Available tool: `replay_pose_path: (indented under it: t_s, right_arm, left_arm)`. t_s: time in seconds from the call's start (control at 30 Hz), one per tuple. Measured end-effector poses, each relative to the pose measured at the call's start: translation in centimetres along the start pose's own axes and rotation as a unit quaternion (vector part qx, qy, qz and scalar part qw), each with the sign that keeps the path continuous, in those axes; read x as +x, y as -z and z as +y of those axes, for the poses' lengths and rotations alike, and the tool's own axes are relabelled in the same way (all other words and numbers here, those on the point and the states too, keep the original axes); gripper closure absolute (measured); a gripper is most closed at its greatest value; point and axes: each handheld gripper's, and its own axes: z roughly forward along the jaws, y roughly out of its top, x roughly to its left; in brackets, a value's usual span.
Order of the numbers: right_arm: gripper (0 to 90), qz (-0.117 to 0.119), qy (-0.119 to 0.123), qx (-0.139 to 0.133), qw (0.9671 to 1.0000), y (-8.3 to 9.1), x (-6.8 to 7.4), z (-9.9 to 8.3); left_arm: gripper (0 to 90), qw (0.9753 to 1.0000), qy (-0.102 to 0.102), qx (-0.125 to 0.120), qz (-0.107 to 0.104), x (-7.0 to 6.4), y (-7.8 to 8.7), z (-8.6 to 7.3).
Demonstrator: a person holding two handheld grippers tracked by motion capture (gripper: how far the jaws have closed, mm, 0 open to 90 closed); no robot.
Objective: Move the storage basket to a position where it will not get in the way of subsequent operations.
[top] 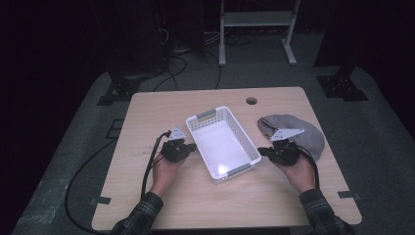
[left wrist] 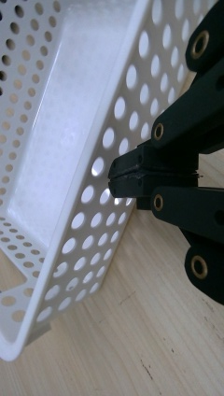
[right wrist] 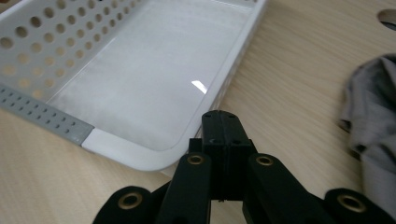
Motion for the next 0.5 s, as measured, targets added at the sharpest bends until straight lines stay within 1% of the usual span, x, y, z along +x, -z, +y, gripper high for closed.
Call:
replay_pose_path:
  t_s: [0.1,0.17,0.23,0.37,0.5]
  right_arm:
    - [89.7,0.017,0.012,-0.002,0.9998,-0.3,0.9,0.3]
    - [89.7,0.023,0.018,-0.001,0.9996,-0.5,1.4,0.5]
    - [89.6,0.031,0.024,-0.004,0.9992,-0.6,1.9,0.7]
    - [89.7,0.048,0.03,-0.007,0.9984,-0.9,2.7,1.0]
    - [89.6,0.06,0.036,-0.017,0.9974,-1.0,3.3,1.4]
  left_arm:
    - [89.7,1.0,0.002,-0.004,-0.002,0.2,0.2,0.0]
    - [89.6,1.0,0.005,-0.004,-0.004,0.3,0.3,0.1]
    - [89.0,1.0,0.003,-0.004,-0.005,0.4,0.4,0.1]
    - [89.3,1.0,0.004,-0.003,-0.004,0.6,0.5,0.0]
    - [89.3,1.0,0.005,-0.004,-0.002,0.6,0.7,0.1]
